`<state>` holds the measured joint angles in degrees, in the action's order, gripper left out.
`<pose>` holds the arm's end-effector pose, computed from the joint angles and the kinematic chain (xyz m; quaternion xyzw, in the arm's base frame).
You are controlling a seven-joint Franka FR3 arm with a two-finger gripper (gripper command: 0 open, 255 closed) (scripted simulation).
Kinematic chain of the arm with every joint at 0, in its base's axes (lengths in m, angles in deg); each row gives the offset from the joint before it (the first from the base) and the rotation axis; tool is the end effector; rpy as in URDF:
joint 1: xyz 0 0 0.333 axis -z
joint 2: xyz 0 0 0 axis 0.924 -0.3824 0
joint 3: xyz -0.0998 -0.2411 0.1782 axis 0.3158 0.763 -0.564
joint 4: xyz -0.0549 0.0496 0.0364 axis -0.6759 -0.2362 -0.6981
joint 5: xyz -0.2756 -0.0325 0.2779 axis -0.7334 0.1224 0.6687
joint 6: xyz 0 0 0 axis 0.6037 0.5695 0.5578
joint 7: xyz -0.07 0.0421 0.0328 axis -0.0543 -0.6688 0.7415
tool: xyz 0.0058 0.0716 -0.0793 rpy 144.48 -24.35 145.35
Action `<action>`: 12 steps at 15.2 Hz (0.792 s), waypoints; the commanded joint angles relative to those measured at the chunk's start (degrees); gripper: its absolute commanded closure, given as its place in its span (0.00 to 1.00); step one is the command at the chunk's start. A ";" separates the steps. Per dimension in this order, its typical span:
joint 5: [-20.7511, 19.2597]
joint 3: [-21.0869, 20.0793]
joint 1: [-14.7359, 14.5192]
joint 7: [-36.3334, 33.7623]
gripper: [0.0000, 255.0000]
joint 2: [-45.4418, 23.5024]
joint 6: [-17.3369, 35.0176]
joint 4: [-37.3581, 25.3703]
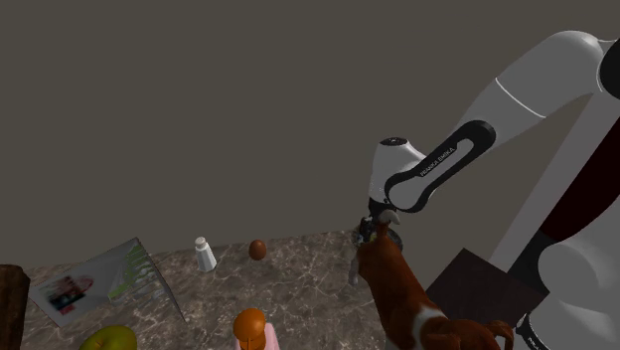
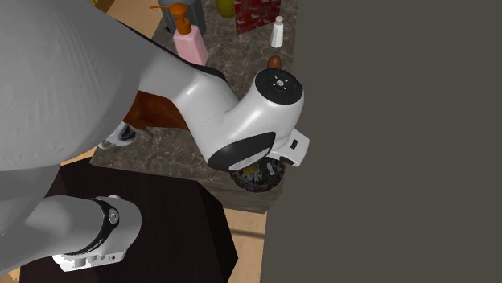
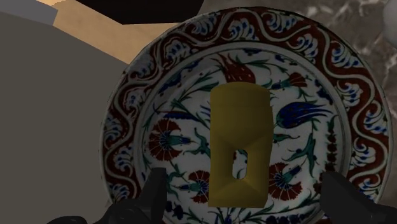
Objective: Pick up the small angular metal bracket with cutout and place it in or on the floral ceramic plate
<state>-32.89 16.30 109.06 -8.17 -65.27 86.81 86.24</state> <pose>0.4551 0.0123 0.2238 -0.9996 0.0222 0.0184 0.0041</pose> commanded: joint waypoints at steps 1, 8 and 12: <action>0.00 0.00 0.00 0.00 0.00 0.00 0.00 0.00; 12.41 -3.90 2.28 8.92 0.00 9.44 -7.36 -0.78; 12.41 -3.90 2.28 8.92 0.00 9.44 -7.36 -0.78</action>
<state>-20.50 12.39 111.33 0.74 -55.85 79.46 85.48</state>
